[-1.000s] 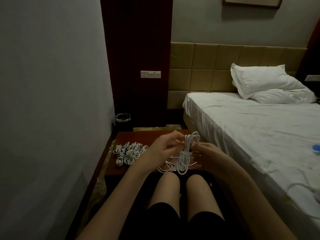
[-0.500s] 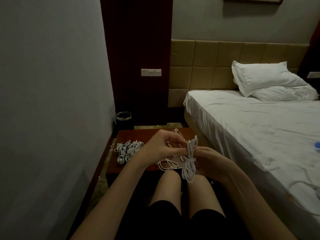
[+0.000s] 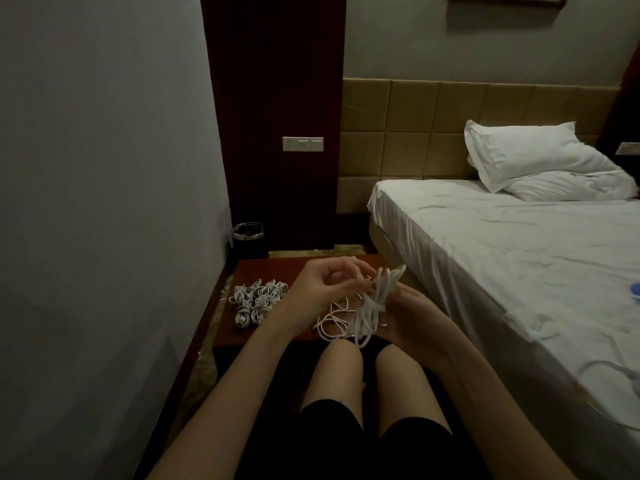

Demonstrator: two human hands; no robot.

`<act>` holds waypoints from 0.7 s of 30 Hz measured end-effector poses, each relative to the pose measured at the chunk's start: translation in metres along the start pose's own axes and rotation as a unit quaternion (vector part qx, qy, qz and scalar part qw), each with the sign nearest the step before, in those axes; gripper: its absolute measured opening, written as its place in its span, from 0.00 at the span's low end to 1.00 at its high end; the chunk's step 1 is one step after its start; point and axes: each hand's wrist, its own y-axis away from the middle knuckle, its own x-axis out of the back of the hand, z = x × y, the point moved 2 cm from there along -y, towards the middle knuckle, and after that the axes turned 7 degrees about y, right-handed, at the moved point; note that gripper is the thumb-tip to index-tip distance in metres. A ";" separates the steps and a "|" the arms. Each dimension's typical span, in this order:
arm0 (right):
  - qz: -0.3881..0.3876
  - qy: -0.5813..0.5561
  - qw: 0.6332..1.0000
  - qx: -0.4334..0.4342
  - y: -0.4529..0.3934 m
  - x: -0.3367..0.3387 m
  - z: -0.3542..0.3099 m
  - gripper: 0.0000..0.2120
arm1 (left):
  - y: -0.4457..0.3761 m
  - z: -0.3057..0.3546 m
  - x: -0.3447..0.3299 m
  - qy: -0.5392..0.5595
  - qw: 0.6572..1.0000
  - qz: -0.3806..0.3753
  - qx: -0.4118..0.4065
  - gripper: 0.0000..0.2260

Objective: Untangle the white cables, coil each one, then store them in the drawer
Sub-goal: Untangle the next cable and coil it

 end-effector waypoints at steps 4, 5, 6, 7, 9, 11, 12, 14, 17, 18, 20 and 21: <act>0.071 0.042 0.996 0.025 0.002 -0.006 -0.003 0.17 | 0.001 -0.012 -0.001 0.153 0.976 0.154 -0.008 0.05; 0.088 0.052 0.994 0.030 0.001 -0.008 -0.002 0.16 | 0.001 -0.014 -0.003 0.178 0.968 0.177 -0.004 0.05; 0.102 0.059 0.992 0.037 0.000 -0.009 -0.002 0.16 | 0.000 -0.016 -0.003 0.191 0.963 0.192 -0.001 0.05; 0.115 0.059 0.991 0.044 -0.001 -0.011 -0.002 0.16 | 0.000 -0.018 -0.003 0.194 0.961 0.199 0.002 0.04; 0.144 0.058 0.986 0.062 0.000 -0.010 -0.003 0.16 | 0.003 -0.020 -0.002 0.164 0.969 0.184 0.005 0.03; 0.178 0.087 0.977 0.084 0.000 -0.003 -0.004 0.15 | 0.006 -0.024 0.001 0.104 0.983 0.153 0.010 0.06; 0.187 0.109 0.972 0.093 0.000 -0.001 -0.004 0.14 | 0.008 -0.026 0.002 0.070 0.987 0.141 0.018 0.08; 0.203 0.145 0.963 0.098 -0.004 0.001 -0.001 0.16 | 0.009 -0.030 0.002 0.013 0.991 0.125 0.039 0.11; 0.223 0.151 0.959 0.087 -0.015 0.003 0.008 0.20 | 0.005 -0.038 0.002 -0.035 0.988 0.139 0.050 0.14; 0.220 0.145 0.961 0.082 -0.018 0.003 0.012 0.19 | 0.003 -0.042 0.005 -0.043 0.986 0.153 0.050 0.13; 0.213 0.120 0.967 0.066 -0.024 0.007 0.021 0.14 | 0.001 -0.049 0.012 -0.044 0.982 0.177 0.051 0.11; 0.213 0.114 0.969 0.055 -0.026 0.009 0.027 0.12 | 0.000 -0.053 0.016 -0.043 0.981 0.182 0.050 0.10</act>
